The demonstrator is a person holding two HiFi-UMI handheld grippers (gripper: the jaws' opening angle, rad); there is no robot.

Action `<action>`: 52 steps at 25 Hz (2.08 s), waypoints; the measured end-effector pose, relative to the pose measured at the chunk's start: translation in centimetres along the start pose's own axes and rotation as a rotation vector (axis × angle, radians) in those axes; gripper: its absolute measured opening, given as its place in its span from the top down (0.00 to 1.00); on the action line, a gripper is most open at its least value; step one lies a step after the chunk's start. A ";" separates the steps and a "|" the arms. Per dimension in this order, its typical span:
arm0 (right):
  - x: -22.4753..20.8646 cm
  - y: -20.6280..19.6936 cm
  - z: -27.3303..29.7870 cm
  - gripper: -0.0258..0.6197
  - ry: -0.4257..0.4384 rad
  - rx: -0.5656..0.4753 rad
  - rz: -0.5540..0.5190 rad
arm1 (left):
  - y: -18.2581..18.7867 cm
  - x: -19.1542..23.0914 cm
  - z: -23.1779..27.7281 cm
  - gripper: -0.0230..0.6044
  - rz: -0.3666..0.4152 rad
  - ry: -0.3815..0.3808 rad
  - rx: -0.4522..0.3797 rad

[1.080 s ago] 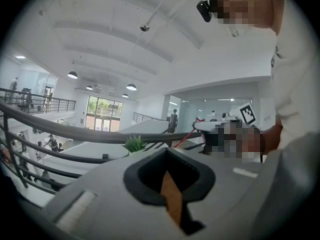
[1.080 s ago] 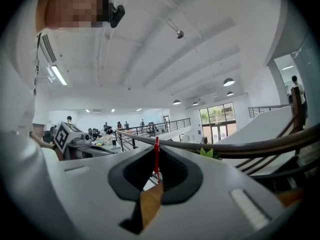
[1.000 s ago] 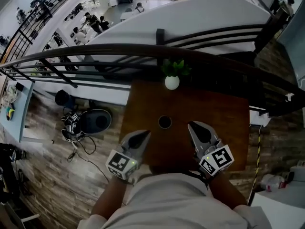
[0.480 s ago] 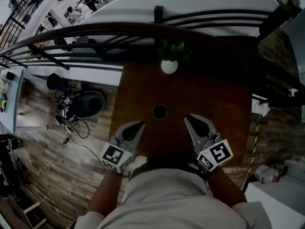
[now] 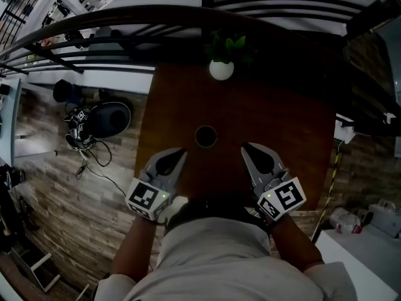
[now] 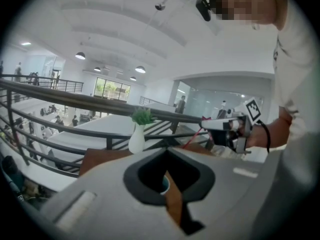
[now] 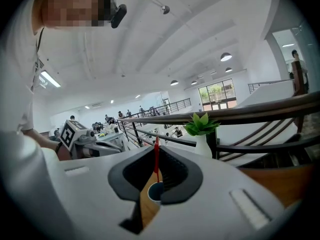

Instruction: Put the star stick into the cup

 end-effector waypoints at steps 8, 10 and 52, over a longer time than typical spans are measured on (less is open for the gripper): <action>-1.8 -2.4 2.6 0.92 0.025 0.061 0.011 | -1.7 0.9 2.0 0.96 -0.027 0.002 0.039; -2.0 -2.9 3.2 0.92 0.025 0.072 0.020 | -2.1 1.0 2.4 0.96 -0.030 -0.001 0.045; -2.8 -7.8 7.9 0.83 0.071 0.183 0.075 | -6.1 1.5 5.4 0.96 -0.100 -0.002 0.105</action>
Point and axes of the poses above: the fingertips, and each gripper's own axes: z forward along the fingers, x to its left, y out of its top, the point moved 6 cm from there along -z, backward along the fingers, and after that the axes turned 4 degrees about x, right-handed, at the moved point
